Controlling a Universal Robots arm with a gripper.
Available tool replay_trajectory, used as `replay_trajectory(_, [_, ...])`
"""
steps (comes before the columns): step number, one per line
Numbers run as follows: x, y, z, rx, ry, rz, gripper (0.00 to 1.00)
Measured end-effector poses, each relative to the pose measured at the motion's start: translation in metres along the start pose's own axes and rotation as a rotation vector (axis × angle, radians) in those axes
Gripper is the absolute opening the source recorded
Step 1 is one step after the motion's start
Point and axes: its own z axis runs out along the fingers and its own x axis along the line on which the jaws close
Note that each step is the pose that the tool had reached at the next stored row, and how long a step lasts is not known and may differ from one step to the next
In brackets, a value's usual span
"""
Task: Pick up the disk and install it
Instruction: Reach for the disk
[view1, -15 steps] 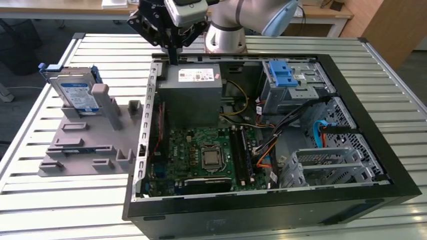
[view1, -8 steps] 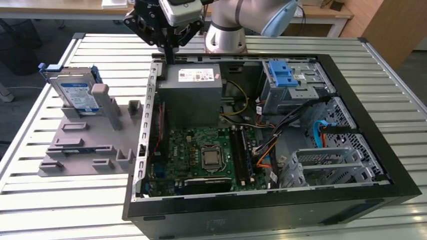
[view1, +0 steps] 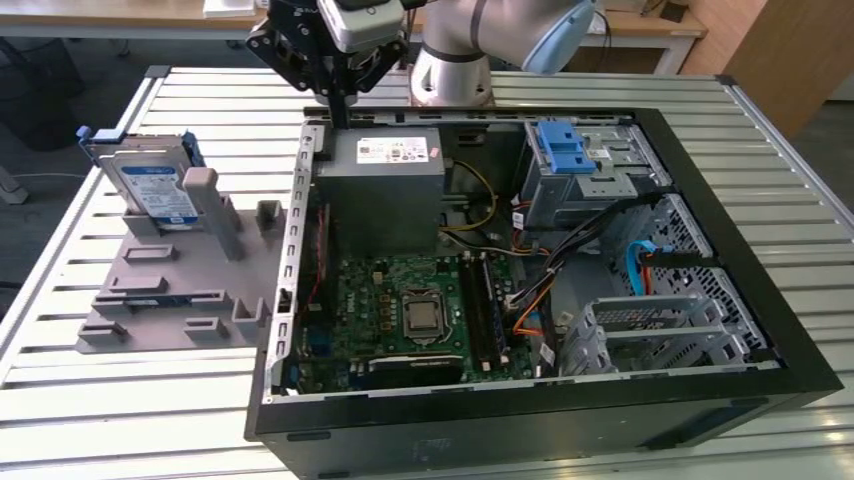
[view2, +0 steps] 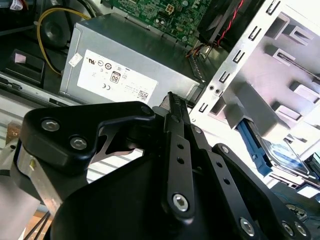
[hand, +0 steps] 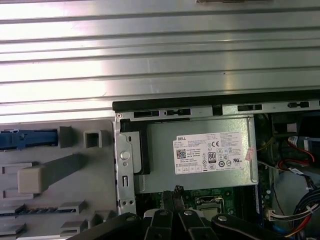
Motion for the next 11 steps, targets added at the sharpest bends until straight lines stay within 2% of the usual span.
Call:
replay_trajectory(5, [0.0013, 0.0002, 0.0001, -0.0001, -0.0001, 0.000, 0.11])
replay_trajectory(11, [0.0068, 0.0014, 0.0002, 0.0000, 0.0004, 0.000, 0.11])
